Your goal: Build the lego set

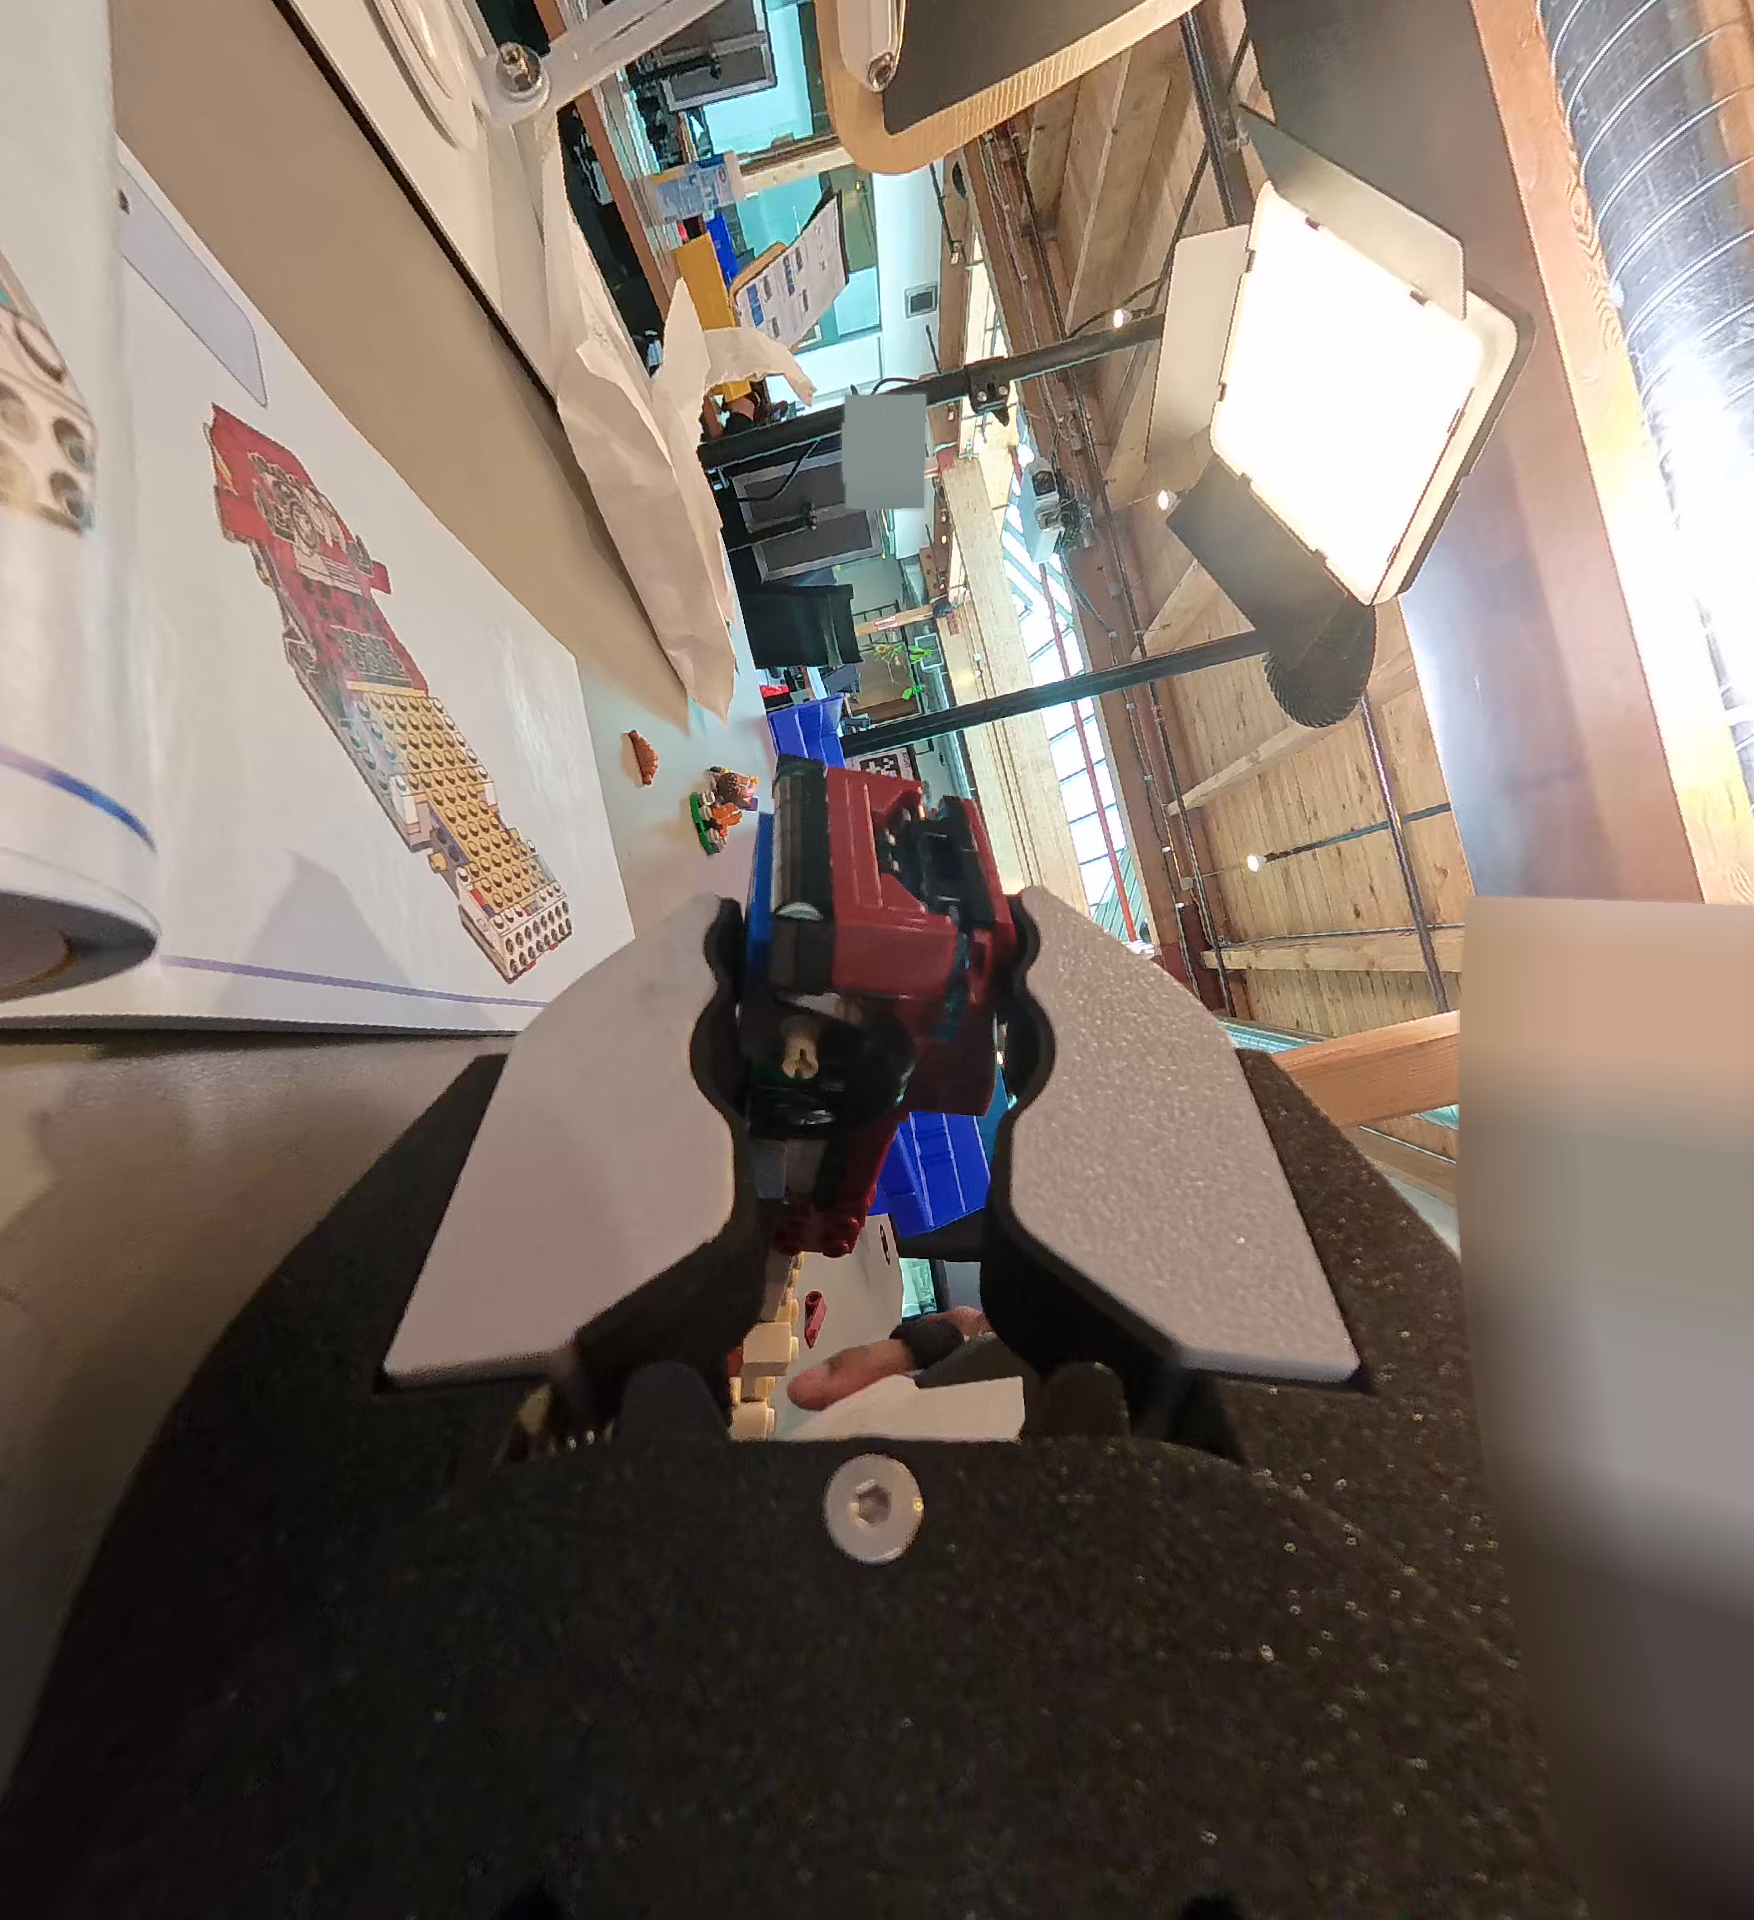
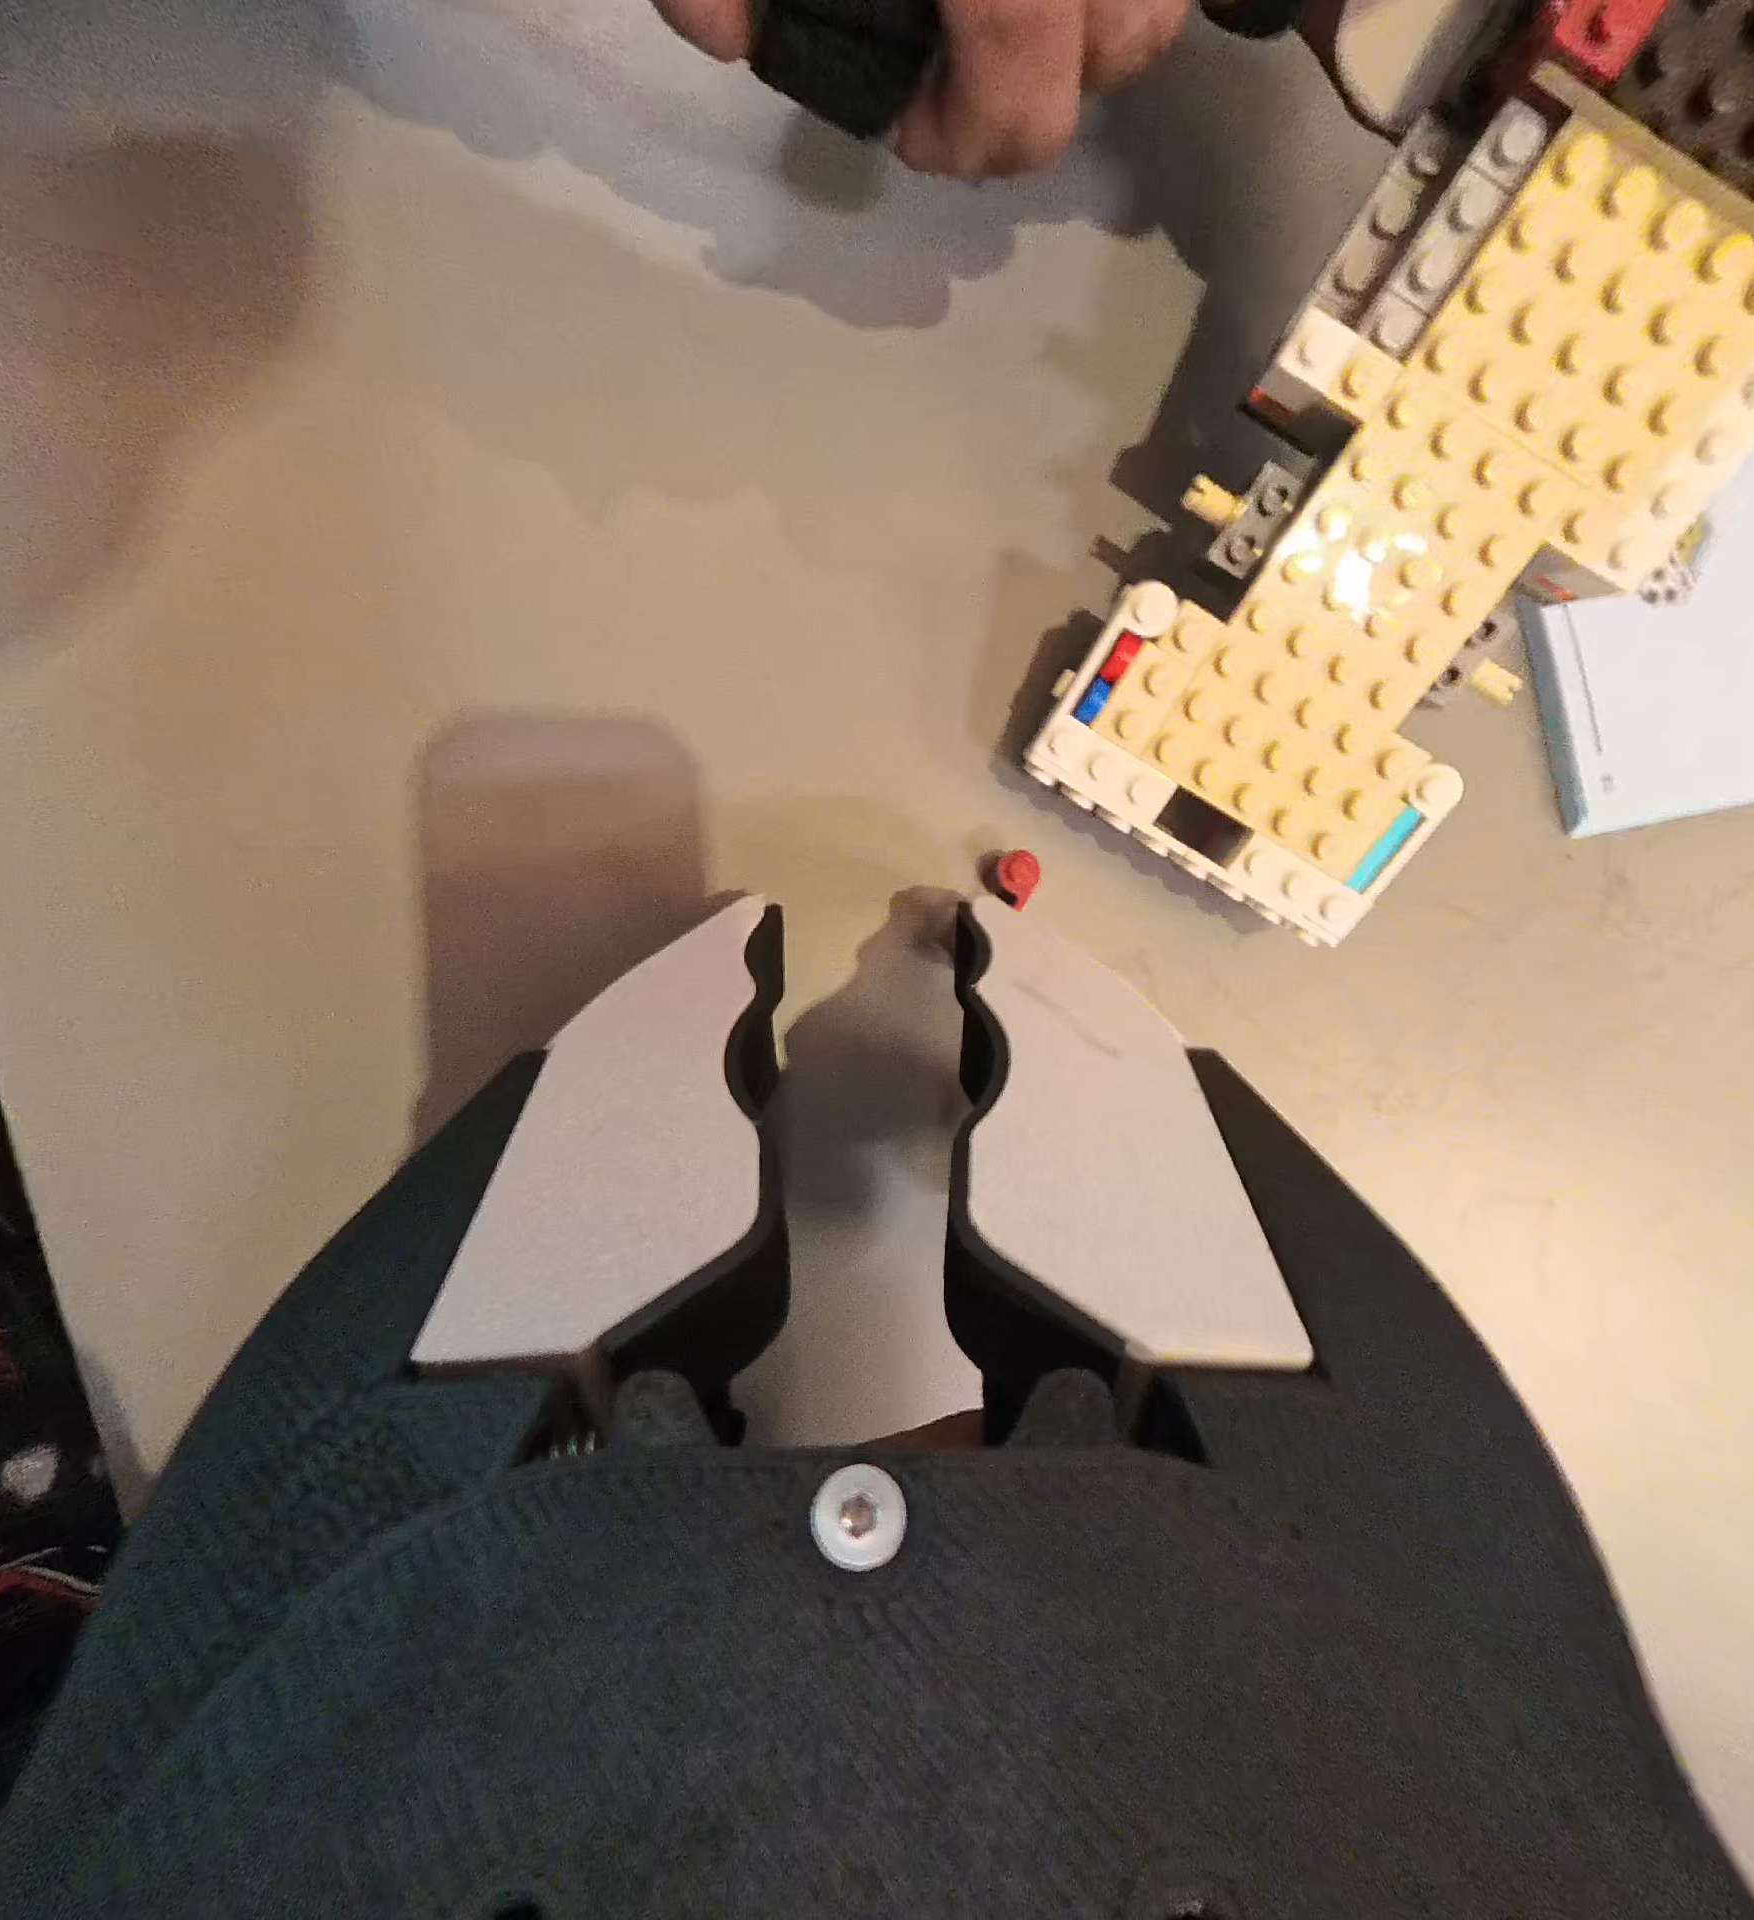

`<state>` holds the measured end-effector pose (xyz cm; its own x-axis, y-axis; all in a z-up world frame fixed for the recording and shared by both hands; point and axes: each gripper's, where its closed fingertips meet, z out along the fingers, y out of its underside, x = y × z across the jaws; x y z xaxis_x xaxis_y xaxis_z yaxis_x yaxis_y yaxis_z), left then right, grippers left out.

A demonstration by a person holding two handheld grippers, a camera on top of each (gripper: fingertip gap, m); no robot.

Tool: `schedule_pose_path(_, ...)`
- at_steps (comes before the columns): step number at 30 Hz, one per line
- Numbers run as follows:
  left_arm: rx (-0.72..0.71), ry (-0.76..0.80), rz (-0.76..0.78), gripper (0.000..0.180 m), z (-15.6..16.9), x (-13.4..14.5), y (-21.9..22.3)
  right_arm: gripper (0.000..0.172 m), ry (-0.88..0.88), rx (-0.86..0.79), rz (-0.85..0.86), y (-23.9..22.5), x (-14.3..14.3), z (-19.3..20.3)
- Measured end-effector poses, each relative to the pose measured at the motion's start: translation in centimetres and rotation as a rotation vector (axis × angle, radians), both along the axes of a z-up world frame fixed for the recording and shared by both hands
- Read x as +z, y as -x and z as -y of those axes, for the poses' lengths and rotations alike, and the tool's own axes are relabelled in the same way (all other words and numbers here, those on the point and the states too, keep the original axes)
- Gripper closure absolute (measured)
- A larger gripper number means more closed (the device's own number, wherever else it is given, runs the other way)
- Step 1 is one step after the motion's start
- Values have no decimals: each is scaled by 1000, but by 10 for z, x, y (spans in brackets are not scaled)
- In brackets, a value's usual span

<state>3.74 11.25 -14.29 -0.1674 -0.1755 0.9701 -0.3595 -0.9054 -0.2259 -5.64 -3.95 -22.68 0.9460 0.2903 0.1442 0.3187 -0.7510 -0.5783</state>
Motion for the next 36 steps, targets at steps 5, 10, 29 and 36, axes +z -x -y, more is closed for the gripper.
schedule_pose_path(5,-5,-1,-13,133,1,0,3,141,-37,-7,-18,-2,5,2)
schedule_pose_path(10,-16,-21,7,133,-4,4,21,142,-120,-5,-32,-8,17,3)
schedule_pose_path(29,-134,17,-16,133,0,-10,41,134,-56,-5,-143,-24,0,6)
schedule_pose_path(36,-124,11,-29,133,-1,-14,40,138,-56,-24,-153,-24,-2,4)
